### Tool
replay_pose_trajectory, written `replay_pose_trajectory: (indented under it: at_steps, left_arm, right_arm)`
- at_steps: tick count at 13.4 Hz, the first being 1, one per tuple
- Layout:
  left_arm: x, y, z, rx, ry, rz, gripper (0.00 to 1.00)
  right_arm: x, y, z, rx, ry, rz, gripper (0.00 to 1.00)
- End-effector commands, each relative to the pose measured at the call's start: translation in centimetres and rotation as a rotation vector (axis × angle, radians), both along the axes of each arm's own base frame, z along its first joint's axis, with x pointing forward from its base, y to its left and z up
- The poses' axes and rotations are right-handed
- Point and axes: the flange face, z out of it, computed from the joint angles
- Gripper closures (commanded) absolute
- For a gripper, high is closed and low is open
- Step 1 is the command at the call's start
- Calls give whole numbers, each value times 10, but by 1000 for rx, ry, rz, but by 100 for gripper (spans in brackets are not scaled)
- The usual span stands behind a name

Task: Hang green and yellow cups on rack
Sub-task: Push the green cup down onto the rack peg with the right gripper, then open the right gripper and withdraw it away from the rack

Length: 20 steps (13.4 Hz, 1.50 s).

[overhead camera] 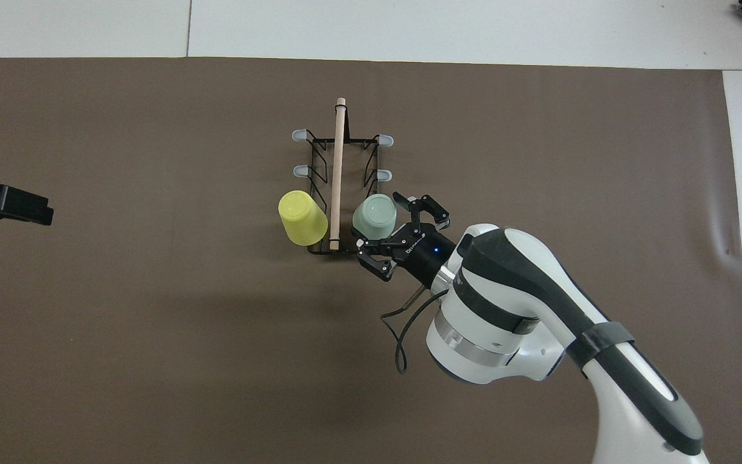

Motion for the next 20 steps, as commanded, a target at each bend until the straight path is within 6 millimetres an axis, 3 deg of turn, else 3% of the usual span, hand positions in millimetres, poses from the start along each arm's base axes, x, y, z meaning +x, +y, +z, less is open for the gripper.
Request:
replay_pose_trajectory:
  at_steps: [1,8,15,20]
  left_arm:
    - [-9,2,3,-15,4,-1,0]
    - [-9,2,3,-15,4,-1,0]
    - [-9,2,3,-15,4,-1,0]
    - [-9,2,3,-15,4,-1,0]
  right_arm:
    - [2,-13,19,-79,-26,-12,0]
    - [0,-29,31,-182,-53,-27,0]
    - [0,-44,69,-303,-179,3,0]
    - [24,-85,85,-467,-310,48,0]
